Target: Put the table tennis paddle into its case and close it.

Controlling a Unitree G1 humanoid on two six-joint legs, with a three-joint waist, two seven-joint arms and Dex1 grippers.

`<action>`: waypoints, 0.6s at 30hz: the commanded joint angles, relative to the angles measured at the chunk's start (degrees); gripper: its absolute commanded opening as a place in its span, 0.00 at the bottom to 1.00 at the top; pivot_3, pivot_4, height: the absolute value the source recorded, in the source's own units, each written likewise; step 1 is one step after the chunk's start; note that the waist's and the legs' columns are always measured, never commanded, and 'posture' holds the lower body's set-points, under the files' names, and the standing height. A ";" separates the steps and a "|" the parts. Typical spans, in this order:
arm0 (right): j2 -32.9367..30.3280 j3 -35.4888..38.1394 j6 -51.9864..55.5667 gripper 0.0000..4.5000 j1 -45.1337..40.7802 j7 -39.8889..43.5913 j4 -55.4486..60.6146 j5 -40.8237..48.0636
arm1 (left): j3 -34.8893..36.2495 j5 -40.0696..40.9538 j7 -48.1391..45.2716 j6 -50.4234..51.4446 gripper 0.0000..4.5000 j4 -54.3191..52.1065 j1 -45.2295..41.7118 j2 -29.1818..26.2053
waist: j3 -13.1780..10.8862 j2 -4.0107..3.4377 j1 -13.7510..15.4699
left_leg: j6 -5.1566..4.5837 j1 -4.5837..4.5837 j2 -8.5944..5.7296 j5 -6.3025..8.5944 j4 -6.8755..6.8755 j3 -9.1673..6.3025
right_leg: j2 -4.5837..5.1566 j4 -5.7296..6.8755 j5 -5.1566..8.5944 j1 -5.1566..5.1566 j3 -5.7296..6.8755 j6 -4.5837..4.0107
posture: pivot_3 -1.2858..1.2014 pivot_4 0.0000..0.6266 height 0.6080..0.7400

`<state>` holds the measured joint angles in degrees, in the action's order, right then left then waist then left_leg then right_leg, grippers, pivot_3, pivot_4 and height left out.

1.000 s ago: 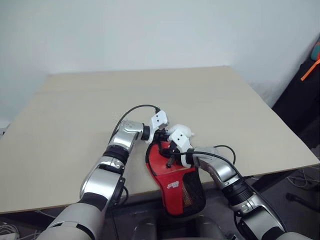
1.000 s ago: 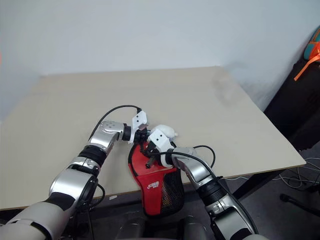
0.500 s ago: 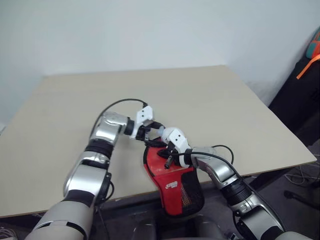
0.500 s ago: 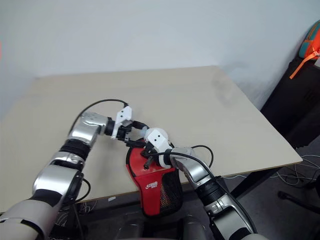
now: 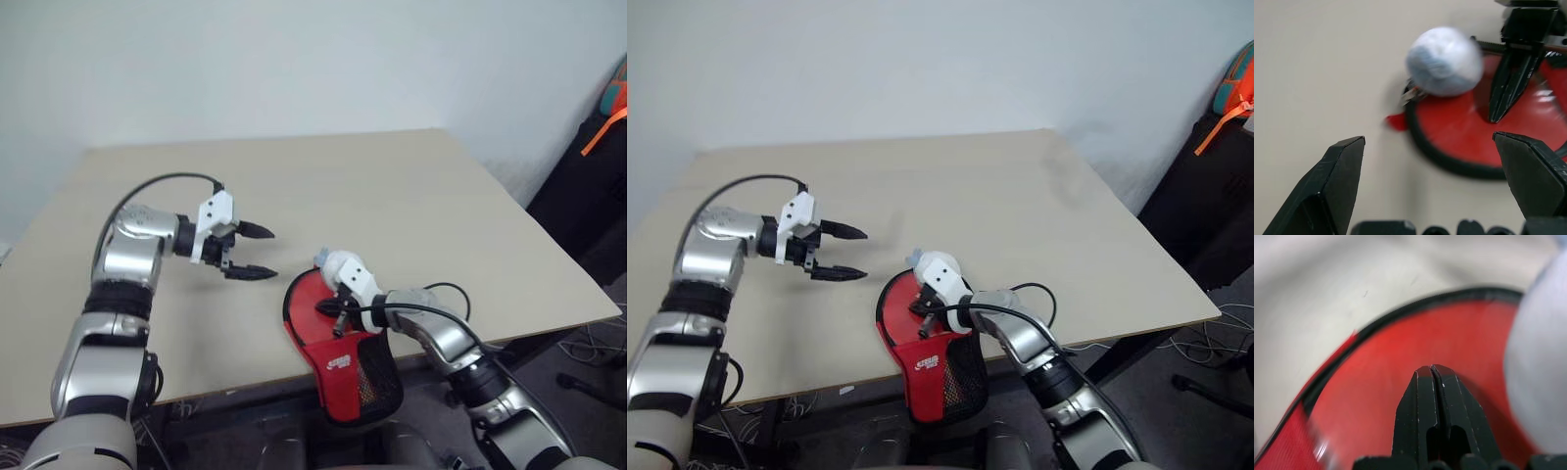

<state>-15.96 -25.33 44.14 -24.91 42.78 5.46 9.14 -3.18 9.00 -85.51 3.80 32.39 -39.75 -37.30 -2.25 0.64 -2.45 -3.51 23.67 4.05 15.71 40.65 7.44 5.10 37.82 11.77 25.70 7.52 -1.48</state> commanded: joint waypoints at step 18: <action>-21.06 12.75 11.96 0.66 -6.68 7.79 17.77 11.83 | -5.16 4.53 17.28 11.90 0.00 -24.66 18.86 9.73 | -0.03 -0.05 0.13 | -0.14 -0.06 0.02 0.17 0.01 0.00 | -0.05 -0.03 0.01 -0.01 -0.01 0.00 | 0.52 0.00 0.74</action>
<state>-36.76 -14.13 57.07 -29.58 50.48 23.24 20.52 -7.85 14.12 -69.72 16.84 7.41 -19.68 -28.24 -2.28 0.59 -2.32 -3.64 23.60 4.07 15.87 40.67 7.45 5.05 37.79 11.78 25.68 7.51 -1.48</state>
